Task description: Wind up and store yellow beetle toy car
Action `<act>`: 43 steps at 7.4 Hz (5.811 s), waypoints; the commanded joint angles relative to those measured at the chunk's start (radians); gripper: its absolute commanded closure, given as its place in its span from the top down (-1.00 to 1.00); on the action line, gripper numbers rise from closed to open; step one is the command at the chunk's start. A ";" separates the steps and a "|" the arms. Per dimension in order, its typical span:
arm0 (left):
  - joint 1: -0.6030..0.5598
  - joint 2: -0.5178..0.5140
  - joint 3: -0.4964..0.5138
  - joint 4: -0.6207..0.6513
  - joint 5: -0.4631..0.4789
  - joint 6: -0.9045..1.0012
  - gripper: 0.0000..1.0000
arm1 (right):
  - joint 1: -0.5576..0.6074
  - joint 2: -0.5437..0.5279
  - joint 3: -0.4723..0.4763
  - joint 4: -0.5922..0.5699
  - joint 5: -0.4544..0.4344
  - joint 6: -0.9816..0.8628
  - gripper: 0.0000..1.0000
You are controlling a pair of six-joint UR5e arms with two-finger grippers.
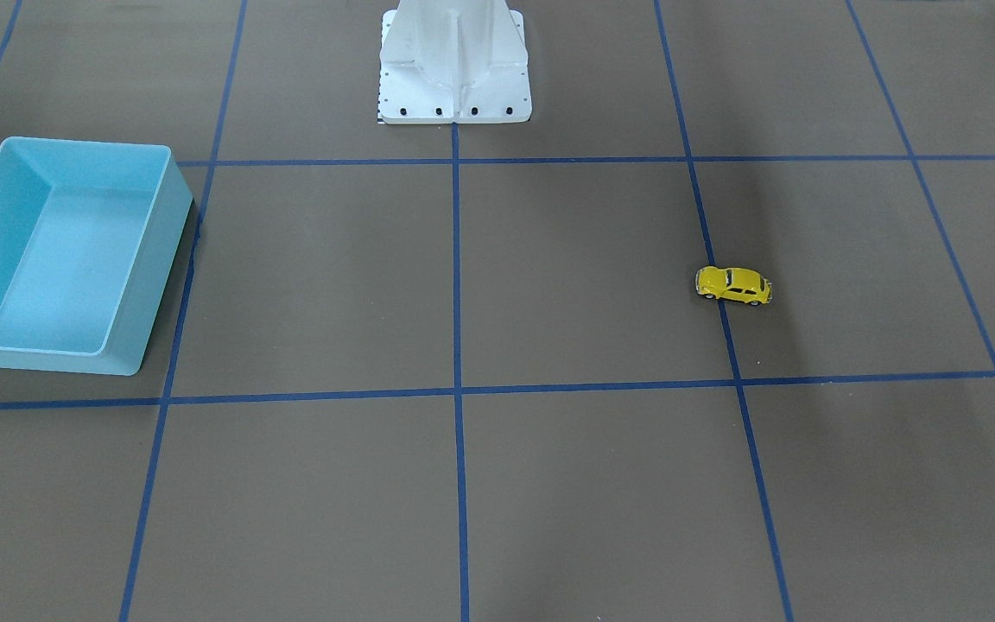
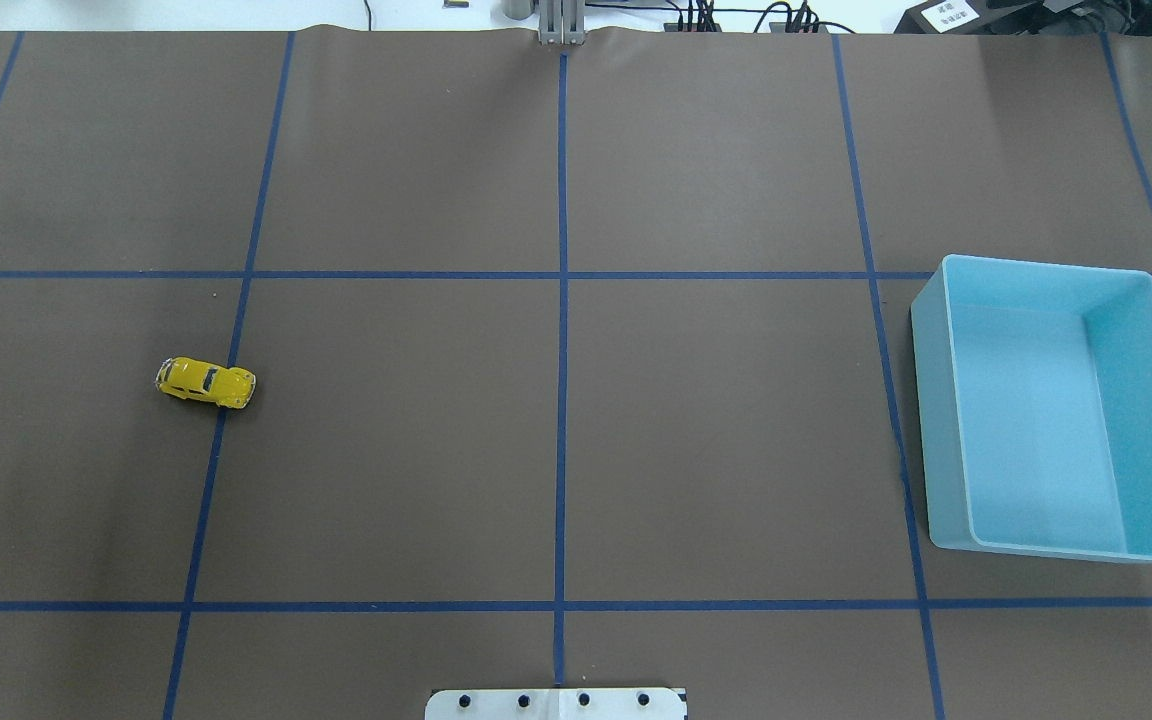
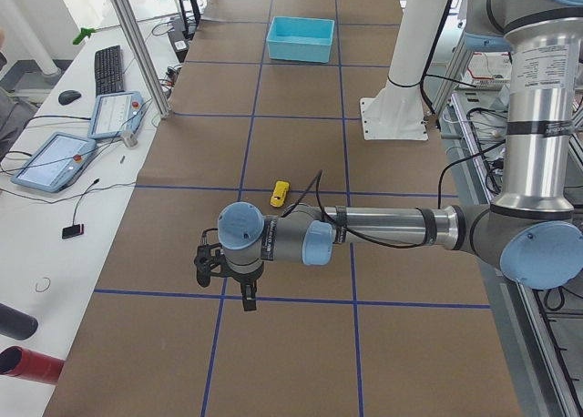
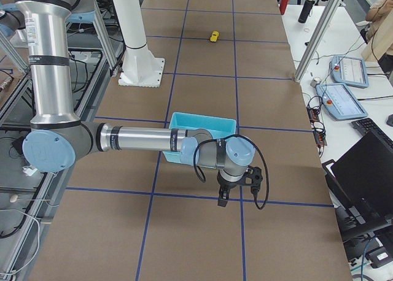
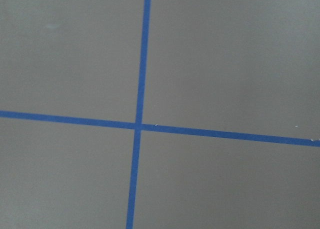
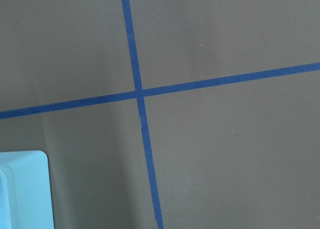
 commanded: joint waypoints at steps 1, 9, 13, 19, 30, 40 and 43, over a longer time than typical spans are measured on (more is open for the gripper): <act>-0.006 -0.001 -0.004 0.004 0.000 0.004 1.00 | 0.000 0.000 -0.001 0.000 0.003 0.000 1.00; -0.004 -0.003 -0.009 -0.004 -0.002 0.005 1.00 | 0.000 0.010 0.004 0.000 0.009 0.003 1.00; 0.003 -0.008 -0.105 0.001 0.012 0.068 1.00 | 0.000 0.009 -0.001 0.000 0.009 0.001 1.00; 0.234 -0.018 -0.326 0.027 0.012 0.179 1.00 | 0.000 0.004 -0.002 0.000 0.009 0.001 1.00; 0.846 -0.083 -0.434 -0.158 0.322 0.401 1.00 | 0.000 0.004 -0.002 0.000 0.009 0.003 1.00; 0.820 -0.214 -0.169 -0.240 0.322 0.820 1.00 | 0.000 0.010 0.001 0.000 0.011 0.001 1.00; 0.823 -0.248 -0.127 -0.241 0.322 0.820 1.00 | 0.000 0.010 -0.001 0.000 0.028 0.001 1.00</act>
